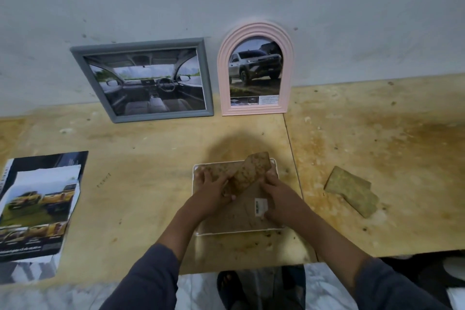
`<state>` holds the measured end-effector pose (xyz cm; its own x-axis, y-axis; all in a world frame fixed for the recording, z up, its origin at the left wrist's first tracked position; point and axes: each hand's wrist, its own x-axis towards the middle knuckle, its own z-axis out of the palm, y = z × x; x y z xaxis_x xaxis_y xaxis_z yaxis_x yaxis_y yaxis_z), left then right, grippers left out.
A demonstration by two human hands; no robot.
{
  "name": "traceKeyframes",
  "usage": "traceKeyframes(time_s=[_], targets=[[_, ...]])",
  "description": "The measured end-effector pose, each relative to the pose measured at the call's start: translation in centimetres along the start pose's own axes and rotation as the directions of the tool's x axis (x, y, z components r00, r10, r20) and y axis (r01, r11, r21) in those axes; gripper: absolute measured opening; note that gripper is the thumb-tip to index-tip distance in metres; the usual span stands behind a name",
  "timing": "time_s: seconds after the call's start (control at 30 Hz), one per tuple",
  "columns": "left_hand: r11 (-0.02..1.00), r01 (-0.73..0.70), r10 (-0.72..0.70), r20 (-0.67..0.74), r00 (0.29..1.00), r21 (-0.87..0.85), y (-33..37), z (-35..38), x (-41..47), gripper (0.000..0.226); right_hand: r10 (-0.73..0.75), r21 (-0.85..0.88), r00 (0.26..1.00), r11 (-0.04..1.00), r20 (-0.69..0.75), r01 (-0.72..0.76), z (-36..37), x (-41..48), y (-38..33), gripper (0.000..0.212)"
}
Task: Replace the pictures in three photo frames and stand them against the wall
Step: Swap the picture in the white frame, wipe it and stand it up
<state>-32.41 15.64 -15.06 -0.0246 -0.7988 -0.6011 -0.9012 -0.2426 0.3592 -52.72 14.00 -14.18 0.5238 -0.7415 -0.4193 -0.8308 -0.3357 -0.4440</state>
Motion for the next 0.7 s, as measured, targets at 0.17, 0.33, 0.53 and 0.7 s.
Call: traceKeyframes(time_s=[0.17, 0.33, 0.53, 0.7], targets=[[1.0, 0.003, -0.002, -0.031, 1.0, 0.022, -0.3, 1.7, -1.1, 0.059, 0.066, 0.007, 0.996, 0.998, -0.063, -0.066, 2.8, -3.1, -1.2, 0.059], [0.993, 0.094, -0.089, -0.072, 0.993, 0.076, 0.4, 4.4, -3.1, 0.061, 0.169, -0.032, 0.986, 0.985, -0.015, -0.169, 4.3, -3.0, -2.5, 0.058], [0.985, 0.129, -0.113, -0.137, 0.984, 0.112, 1.7, 5.3, -3.7, 0.062, 0.136, -0.022, 0.99, 0.99, -0.042, -0.137, 4.5, -4.0, -2.1, 0.063], [0.947, -0.02, -0.124, -0.42, 0.899, -0.322, -0.8, 5.0, -5.2, 0.058, 0.343, 0.279, 0.902, 0.922, -0.261, -0.27, 0.8, -3.9, -0.8, 0.038]])
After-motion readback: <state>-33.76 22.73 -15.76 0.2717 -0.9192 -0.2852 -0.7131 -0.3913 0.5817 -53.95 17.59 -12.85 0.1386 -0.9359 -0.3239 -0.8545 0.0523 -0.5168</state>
